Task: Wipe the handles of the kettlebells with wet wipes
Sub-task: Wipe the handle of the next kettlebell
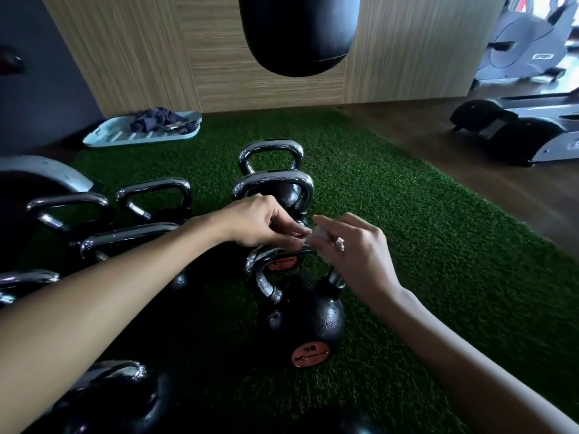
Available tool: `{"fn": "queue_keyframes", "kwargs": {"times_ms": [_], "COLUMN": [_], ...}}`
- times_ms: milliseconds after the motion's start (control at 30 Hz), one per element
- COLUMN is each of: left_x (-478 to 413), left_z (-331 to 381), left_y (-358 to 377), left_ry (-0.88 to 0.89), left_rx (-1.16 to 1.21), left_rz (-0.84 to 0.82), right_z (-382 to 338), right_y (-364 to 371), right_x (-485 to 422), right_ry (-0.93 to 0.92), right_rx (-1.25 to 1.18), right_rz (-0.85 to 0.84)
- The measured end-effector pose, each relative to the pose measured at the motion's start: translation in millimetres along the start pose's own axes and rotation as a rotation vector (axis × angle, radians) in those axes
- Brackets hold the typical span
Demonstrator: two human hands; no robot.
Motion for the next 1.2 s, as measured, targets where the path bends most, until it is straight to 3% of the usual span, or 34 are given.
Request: {"fn": "queue_keyframes", "kwargs": {"times_ms": [133, 333, 500, 700, 900, 1200], "left_x": [1, -10, -19, -30, -37, -43], "left_z": [-3, -11, -18, -34, -36, -45], "left_y": [0, -6, -7, -6, -5, -3], "left_ry": [0.011, -0.014, -0.032, -0.086, -0.095, -0.106], "left_rx": [0.002, 0.038, 0.025, 0.076, 0.067, 0.1], "left_rz": [0.055, 0.093, 0.088, 0.1, 0.144, 0.154], "right_z": [11, 22, 31, 76, 59, 83], "right_y": [-3, 7, 12, 6, 15, 30], "right_x": [0, 4, -3, 25, 8, 39], "right_ry": [0.047, 0.006, 0.0, 0.241, 0.305, 0.345], "right_rx": [-0.066, 0.062, -0.018, -0.111, -0.134, -0.092], "right_rz": [0.078, 0.031, 0.038, 0.183, 0.245, 0.199]}}
Point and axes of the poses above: each hand's wrist, its own x-axis away from the middle knuckle, its own y-axis out of the palm, z = x × y, the point moved 6 cm from there along -x, towards the middle knuckle, and after that the axes turned 5 degrees about -x, right-handed, at the moved point
